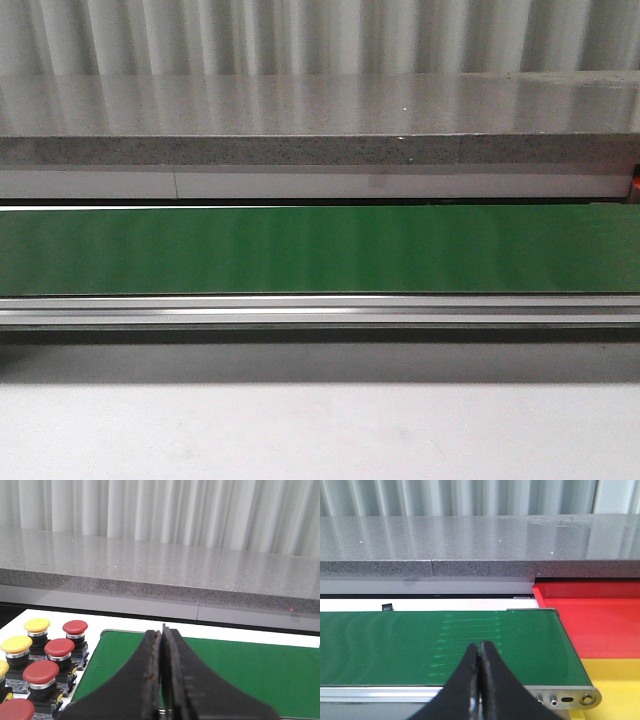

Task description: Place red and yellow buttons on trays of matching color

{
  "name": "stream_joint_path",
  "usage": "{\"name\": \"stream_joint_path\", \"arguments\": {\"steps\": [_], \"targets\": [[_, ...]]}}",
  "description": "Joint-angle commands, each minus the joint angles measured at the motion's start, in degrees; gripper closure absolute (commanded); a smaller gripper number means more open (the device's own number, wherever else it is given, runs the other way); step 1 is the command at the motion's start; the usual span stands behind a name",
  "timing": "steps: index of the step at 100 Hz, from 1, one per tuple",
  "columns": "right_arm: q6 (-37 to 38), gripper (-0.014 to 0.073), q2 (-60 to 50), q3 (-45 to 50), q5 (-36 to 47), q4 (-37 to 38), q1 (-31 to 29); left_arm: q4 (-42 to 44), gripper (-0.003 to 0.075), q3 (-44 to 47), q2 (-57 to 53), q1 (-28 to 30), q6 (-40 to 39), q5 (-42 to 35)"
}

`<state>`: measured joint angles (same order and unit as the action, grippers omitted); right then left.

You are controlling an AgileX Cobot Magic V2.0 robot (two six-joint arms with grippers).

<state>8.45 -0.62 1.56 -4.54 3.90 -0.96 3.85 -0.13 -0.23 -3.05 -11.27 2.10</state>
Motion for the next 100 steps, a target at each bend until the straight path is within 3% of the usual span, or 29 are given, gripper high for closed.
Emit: {"name": "stream_joint_path", "arguments": {"steps": [1,38,57,78,100], "targets": [[-0.22,0.0661,-0.88,0.05,4.97,0.55,-0.24,0.04,0.0740,2.55,-1.63,-0.43,-0.38,-4.13],[-0.22,0.0661,-0.88,0.05,4.97,0.55,-0.24,0.04,0.0740,2.32,-1.63,-0.43,-0.38,-5.58],[-0.22,0.0661,-0.88,0.05,4.97,0.55,-0.24,-0.16,0.0740,-2.86,-0.82,-0.43,-0.38,-3.70],[-0.22,0.0661,-0.88,0.05,4.97,0.55,-0.24,-0.67,0.0740,-15.71,6.34,-0.43,-0.38,10.38],[-0.22,0.0661,-0.88,0.05,4.97,0.55,-0.24,-0.67,0.0740,-30.58,19.39,-0.43,2.76,36.36]]}}
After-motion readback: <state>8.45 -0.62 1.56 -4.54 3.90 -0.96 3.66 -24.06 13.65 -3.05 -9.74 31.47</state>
